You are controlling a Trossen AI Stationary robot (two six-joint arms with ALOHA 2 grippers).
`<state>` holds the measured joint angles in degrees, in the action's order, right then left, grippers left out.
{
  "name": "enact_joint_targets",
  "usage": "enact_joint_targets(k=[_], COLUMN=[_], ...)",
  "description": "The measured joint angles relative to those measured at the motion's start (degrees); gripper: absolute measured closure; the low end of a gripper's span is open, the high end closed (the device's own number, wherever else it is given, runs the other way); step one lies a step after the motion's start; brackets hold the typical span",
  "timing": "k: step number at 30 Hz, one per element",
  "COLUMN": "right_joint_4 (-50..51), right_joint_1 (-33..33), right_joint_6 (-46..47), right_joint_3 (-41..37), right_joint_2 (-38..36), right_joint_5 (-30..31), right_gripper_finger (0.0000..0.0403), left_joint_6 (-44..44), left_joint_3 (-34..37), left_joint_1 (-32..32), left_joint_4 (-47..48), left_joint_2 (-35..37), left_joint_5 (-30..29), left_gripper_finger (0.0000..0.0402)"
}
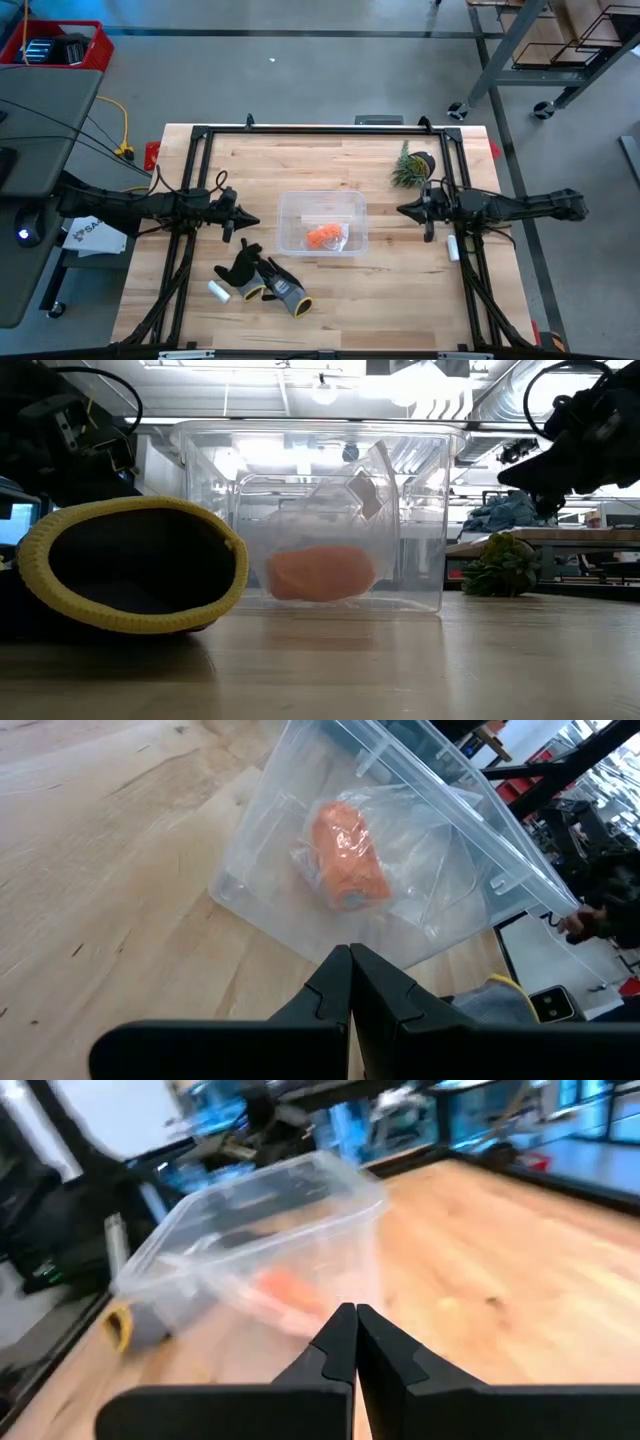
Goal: Roll bandage
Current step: Return to Home Position
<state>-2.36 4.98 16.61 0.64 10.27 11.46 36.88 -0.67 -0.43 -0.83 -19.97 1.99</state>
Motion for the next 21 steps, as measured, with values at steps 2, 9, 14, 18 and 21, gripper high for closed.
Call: enact_joint_targets(k=[2,9,14,18,21], right_joint_4=[0.35,0.42,0.44,0.44,0.27], right_joint_1=[-0.39,-0.49,-0.49,-0.49,-0.46], right_joint_6=[-0.98,-3.29,-1.34,-1.18,-1.31], right_joint_3=[0.03,0.05,0.05,0.05,-0.04], right_joint_2=[0.52,1.49,1.50,1.50,0.48], right_joint_5=[-1.50,-1.68,-1.71,-1.73,-1.77], right_gripper_finger=[0.0403,0.0403,0.0403,0.0403,0.0403], left_joint_6=[0.00,-0.01,-0.01,-0.02,-0.02], left_joint_3=[0.00,0.00,0.00,0.00,0.00], left_joint_1=[0.00,0.00,0.00,0.00,0.00], left_joint_4=[-0.01,-0.21,-0.26,-0.26,-0.25], left_joint_2=[0.00,0.00,0.00,0.00,0.00], left_joint_5=[-0.02,-0.08,-0.08,-0.08,-0.08], left_gripper_finger=[0.0401,0.0401,0.0401,0.0401,0.0401])
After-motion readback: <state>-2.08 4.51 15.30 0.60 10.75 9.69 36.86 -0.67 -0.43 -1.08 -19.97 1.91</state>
